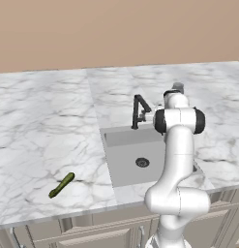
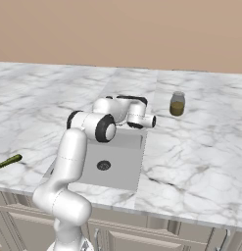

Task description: Turn on the sink faucet. Then move the squash from the counter to the sink. Turn off the sink. Move the vegetable from the sink to the pot next to the stove. Finally move the pot to the rear left burner.

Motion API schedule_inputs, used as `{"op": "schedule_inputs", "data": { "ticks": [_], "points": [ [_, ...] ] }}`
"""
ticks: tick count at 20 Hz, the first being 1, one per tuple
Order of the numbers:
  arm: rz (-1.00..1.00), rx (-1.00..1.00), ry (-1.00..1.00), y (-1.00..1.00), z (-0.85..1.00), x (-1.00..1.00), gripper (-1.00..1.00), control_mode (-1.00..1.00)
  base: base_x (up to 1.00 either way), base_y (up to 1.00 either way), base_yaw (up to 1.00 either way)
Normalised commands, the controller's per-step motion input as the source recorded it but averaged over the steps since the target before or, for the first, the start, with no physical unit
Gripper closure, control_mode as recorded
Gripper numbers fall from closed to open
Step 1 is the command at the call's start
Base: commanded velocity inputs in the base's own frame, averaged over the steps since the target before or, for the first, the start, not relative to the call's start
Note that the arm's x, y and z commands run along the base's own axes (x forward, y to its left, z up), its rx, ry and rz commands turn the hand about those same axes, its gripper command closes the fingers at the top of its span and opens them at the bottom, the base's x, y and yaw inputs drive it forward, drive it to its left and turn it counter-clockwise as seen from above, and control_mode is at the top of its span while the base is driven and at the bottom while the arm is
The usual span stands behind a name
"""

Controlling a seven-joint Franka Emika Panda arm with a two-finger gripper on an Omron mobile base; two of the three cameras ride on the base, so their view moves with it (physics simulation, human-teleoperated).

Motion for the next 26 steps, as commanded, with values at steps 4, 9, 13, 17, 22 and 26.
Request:
{"op": "schedule_inputs", "data": {
  "ticks": [4,9,13,17,22,26],
  "points": [
    [0.00,0.00,0.05,0.06,-0.02,0.00,1.00,-1.00,0.00,0.00,0.00],
    [0.00,0.00,0.00,-0.02,-0.04,0.00,1.00,-1.00,0.00,0.00,0.00],
    [-0.03,0.00,0.00,-0.27,-0.08,0.00,1.00,-1.00,0.00,0.00,0.00],
    [-0.02,0.02,-0.01,-0.37,-0.18,0.00,1.00,-1.00,0.00,0.00,0.00],
    [0.00,0.02,0.00,-0.50,-0.28,0.00,1.00,-1.00,0.00,0.00,0.00],
    [0.00,0.03,0.00,-0.57,-0.37,0.00,1.00,-1.00,0.00,0.00,0.00]
  ]
}}
